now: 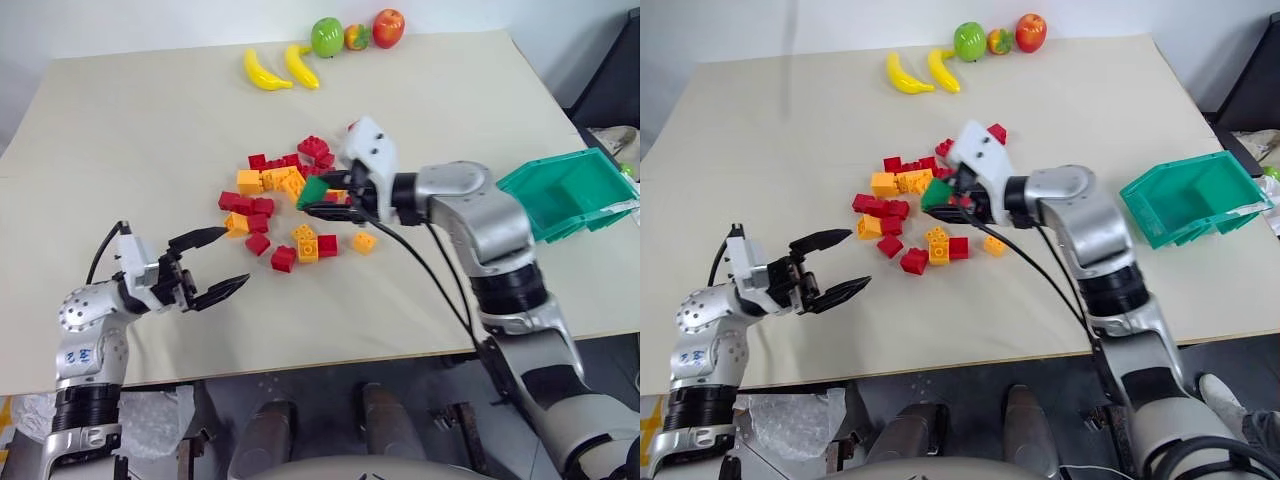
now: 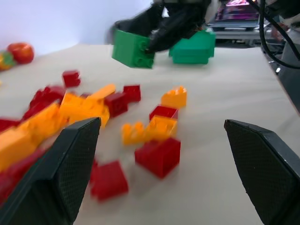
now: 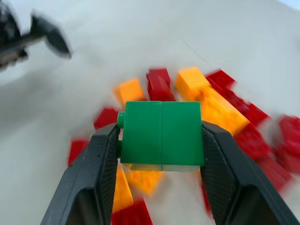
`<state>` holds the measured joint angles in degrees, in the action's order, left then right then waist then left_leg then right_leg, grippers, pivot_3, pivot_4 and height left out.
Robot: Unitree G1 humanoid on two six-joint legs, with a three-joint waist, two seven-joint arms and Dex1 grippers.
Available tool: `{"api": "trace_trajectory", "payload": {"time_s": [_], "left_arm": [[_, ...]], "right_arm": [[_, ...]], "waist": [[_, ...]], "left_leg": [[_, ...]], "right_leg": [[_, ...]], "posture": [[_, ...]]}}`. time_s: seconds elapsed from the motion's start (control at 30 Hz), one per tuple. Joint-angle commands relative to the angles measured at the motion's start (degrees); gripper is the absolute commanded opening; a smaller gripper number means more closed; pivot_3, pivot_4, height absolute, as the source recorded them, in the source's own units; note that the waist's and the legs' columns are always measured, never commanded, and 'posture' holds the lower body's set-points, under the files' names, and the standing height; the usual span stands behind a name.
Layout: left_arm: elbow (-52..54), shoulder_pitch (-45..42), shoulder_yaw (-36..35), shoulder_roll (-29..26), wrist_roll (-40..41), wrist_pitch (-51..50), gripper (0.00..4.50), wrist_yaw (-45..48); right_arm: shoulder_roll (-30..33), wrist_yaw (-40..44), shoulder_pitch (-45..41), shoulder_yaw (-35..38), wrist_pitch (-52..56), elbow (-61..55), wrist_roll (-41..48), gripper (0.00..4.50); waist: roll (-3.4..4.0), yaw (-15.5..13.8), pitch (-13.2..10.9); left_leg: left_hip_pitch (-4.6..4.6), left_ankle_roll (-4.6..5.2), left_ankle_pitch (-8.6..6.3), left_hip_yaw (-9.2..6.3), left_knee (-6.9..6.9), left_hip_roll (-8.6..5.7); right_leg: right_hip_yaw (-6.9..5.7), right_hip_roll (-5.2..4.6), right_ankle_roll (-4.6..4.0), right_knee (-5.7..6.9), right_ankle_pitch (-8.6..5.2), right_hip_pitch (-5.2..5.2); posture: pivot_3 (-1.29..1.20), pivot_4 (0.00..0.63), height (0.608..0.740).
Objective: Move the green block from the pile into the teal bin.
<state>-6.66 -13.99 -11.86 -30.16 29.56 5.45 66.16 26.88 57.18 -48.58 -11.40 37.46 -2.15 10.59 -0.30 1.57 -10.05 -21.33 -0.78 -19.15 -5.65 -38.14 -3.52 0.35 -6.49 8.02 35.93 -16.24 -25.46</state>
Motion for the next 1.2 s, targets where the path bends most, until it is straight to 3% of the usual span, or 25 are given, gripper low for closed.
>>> {"api": "trace_trajectory", "payload": {"time_s": [0.03, 0.1, 0.2, 0.43, 0.67, 0.9, 1.03, 1.2], "left_arm": [[-0.62, -6.59, 5.03, 3.11, -2.87, -0.35, 4.50, -1.92], [-2.09, -10.37, 7.72, 5.11, -4.23, -0.43, 4.50, -1.78], [-5.23, -14.03, 9.81, 6.83, -5.34, 0.35, 4.50, -0.92], [-11.25, -19.60, 12.20, 10.52, -6.52, 1.61, 4.50, -0.39], [-12.78, -21.46, 13.54, 11.11, -8.15, -0.32, 4.50, -1.00], [-11.85, -22.33, 13.63, 9.93, -9.64, -1.10, 4.50, -1.16], [-10.52, -22.81, 13.49, 8.84, -10.99, -2.77, 4.50, -3.06], [-4.86, -19.68, 10.82, 5.71, -8.07, -13.67, 4.50, -6.91]], "right_arm": [[12.62, 4.93, 1.91, 4.91, -7.84, -0.71, -2.05, 2.04], [21.28, 8.05, 3.07, 6.89, -10.07, 1.29, -2.75, 2.04], [29.35, 9.43, 2.57, 8.22, -13.80, 6.73, -4.64, 2.04], [36.83, 6.79, 0.08, 7.99, -22.69, 22.96, -12.06, 2.04], [36.77, -1.05, -5.12, 4.80, -31.41, 39.52, -21.49, 2.04], [35.53, -0.46, -6.68, 3.57, -34.02, 42.60, -23.26, 4.40], [34.83, -0.62, -7.67, 3.81, -35.33, 41.43, -23.42, 4.46], [29.33, 7.36, -2.56, 9.55, -30.56, 26.96, -10.35, 4.46]], "waist": [[-0.01, -0.89, -0.01], [-0.02, -1.83, -0.01], [-0.02, -1.50, -0.01], [-0.02, -0.26, -0.02], [-0.02, -0.29, -0.02], [-0.01, -0.30, -0.02], [-0.01, -0.28, -0.02], [-0.01, 0.01, -0.02]], "left_leg": [[-0.01, 0.02, 0.00, 0.02, -0.03, -0.06], [-0.08, 0.11, 0.00, 0.06, -0.09, -0.30], [-0.13, 0.23, 0.01, 0.15, -0.08, -0.48], [0.00, 0.25, 0.00, 0.43, 0.00, -0.37], [0.00, 0.26, 0.01, 0.47, -0.04, -0.42], [-0.01, 0.26, 0.01, 0.49, -0.04, -0.43], [-0.01, 0.26, 0.01, 0.48, -0.06, -0.43], [0.01, 0.24, 0.00, 0.48, -0.05, -0.22]], "right_leg": [[-0.01, -0.01, 0.01, -0.03, 0.00, 0.01], [-0.01, -0.08, 0.09, -0.10, 0.04, 0.02], [0.04, -0.10, 0.22, -0.11, 0.12, 0.03], [0.16, -0.06, 0.22, -0.27, 0.12, 0.00], [0.20, -0.10, 0.24, -0.28, 0.13, 0.00], [0.21, -0.11, 0.24, -0.29, 0.13, -0.01], [0.22, -0.11, 0.24, -0.28, 0.13, -0.01], [0.23, -0.05, 0.24, -0.20, 0.13, -0.01]], "posture": [[0.00, 0.150, 0.740], [0.00, 0.150, 0.740], [0.00, 0.150, 0.740], [0.00, 0.150, 0.740], [0.00, 0.150, 0.740], [0.00, 0.150, 0.740], [0.00, 0.150, 0.740], [0.00, 0.150, 0.740]]}}
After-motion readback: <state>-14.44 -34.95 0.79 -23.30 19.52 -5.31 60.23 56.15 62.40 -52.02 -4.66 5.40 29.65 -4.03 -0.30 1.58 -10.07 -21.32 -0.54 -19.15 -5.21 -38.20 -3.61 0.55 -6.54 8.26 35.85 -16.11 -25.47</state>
